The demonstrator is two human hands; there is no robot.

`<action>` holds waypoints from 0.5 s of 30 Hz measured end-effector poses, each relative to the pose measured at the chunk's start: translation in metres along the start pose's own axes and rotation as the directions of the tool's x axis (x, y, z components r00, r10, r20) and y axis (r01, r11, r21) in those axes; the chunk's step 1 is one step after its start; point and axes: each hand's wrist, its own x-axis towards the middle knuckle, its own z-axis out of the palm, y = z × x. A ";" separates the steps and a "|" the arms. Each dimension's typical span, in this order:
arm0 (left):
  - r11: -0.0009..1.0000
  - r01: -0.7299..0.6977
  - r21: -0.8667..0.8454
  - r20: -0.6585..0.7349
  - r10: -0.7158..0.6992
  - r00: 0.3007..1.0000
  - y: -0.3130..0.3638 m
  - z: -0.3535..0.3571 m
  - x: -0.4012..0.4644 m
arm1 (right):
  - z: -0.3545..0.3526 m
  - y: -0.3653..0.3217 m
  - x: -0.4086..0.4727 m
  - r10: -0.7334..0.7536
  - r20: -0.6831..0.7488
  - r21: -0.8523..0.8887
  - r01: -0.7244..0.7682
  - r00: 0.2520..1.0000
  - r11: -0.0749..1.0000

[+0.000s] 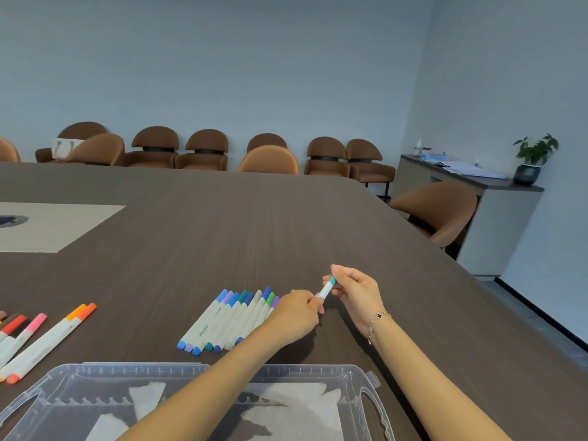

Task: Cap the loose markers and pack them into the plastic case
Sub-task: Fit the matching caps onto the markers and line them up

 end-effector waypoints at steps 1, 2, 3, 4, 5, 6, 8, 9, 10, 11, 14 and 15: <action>0.999 0.027 -0.023 0.031 -0.026 0.999 0.003 0.000 0.000 | 0.000 -0.001 0.001 0.003 0.010 -0.015 -0.003 1.000 1.000; 0.997 0.048 -0.053 0.066 -0.044 0.997 0.005 0.000 -0.001 | 0.001 -0.002 0.001 0.003 0.024 -0.044 -0.002 1.000 0.999; 0.995 0.058 -0.082 0.093 -0.051 0.994 0.007 -0.002 -0.002 | 0.001 -0.004 0.003 0.003 0.037 -0.087 0.000 0.999 0.996; 0.993 0.056 -0.100 0.101 -0.046 0.994 0.008 -0.004 -0.002 | 0.001 -0.007 0.004 0.005 0.044 -0.147 0.002 0.999 0.989; 0.993 0.049 -0.109 0.094 -0.039 0.995 0.006 -0.009 -0.002 | 0.000 -0.008 0.005 0.007 0.043 -0.216 0.003 0.999 0.976; 0.995 0.038 -0.095 0.075 -0.031 0.997 0.003 -0.015 -0.001 | -0.003 -0.007 0.006 0.006 0.030 -0.283 0.003 1.000 0.959; 1.000 0.009 -0.025 0.049 -0.007 0.999 -0.009 -0.037 -0.002 | -0.010 -0.003 0.007 -0.004 0.000 -0.389 0.004 1.000 0.921; 1.000 -0.012 -0.003 0.045 0.012 0.999 -0.017 -0.051 -0.004 | -0.014 0.000 0.006 -0.006 -0.008 -0.432 0.001 1.000 0.902; 0.999 -0.032 0.008 0.048 0.032 0.998 -0.026 -0.066 -0.007 | -0.016 0.002 0.004 -0.004 -0.008 -0.469 -0.001 1.000 0.883; 0.999 -0.051 0.020 0.061 0.049 0.997 -0.035 -0.081 -0.012 | -0.017 0.003 0.003 0.000 -0.002 -0.504 -0.001 1.000 0.864; 0.998 -0.033 0.052 0.047 0.031 0.998 -0.059 -0.124 -0.031 | -0.014 -0.001 -0.003 0.018 0.039 -0.577 0.008 0.999 0.817; 0.999 -0.020 0.049 0.017 0.020 1.000 -0.066 -0.136 -0.038 | -0.012 -0.004 -0.005 0.030 0.060 -0.579 0.010 0.998 0.815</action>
